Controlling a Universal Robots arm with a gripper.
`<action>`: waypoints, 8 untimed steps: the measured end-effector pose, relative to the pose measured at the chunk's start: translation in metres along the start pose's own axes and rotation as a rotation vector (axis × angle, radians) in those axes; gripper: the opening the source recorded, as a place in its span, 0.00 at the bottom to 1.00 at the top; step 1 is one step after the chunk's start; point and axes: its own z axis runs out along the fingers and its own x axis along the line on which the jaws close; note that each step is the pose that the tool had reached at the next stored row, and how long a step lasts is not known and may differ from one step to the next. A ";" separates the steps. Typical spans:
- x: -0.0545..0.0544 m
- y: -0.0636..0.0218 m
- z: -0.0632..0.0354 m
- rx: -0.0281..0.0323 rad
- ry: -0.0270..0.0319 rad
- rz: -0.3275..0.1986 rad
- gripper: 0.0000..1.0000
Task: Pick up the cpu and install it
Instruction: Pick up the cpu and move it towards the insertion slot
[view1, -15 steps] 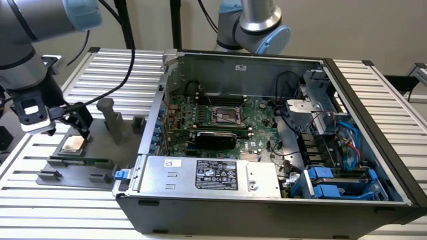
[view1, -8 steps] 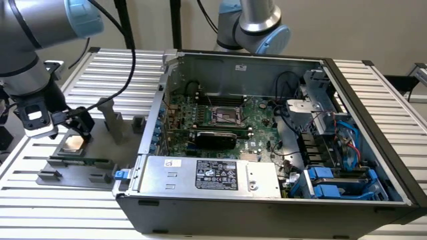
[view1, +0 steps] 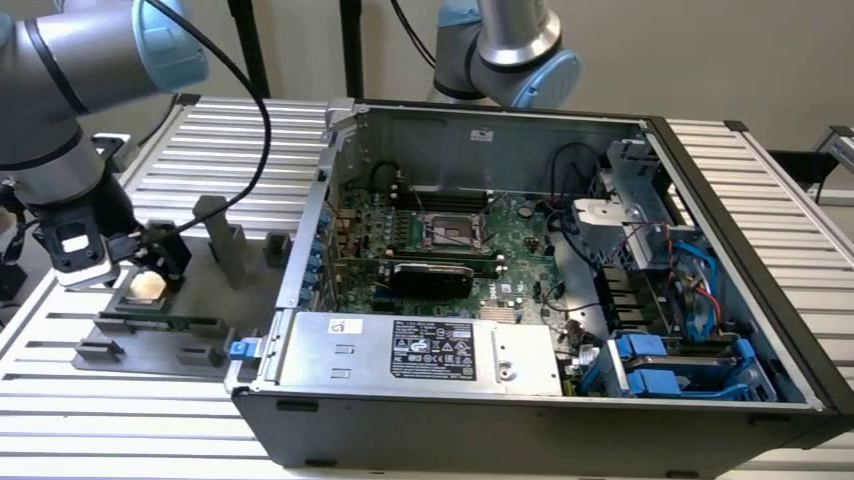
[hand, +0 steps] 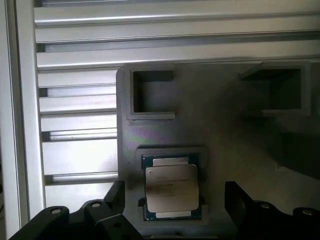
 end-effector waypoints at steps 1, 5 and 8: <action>0.000 -0.0001 0.0006 0.0002 0.0002 0.001 0.89; 0.000 -0.0001 0.0016 0.0006 -0.0005 0.017 0.89; 0.000 -0.0002 0.0020 0.0010 -0.0011 0.031 0.89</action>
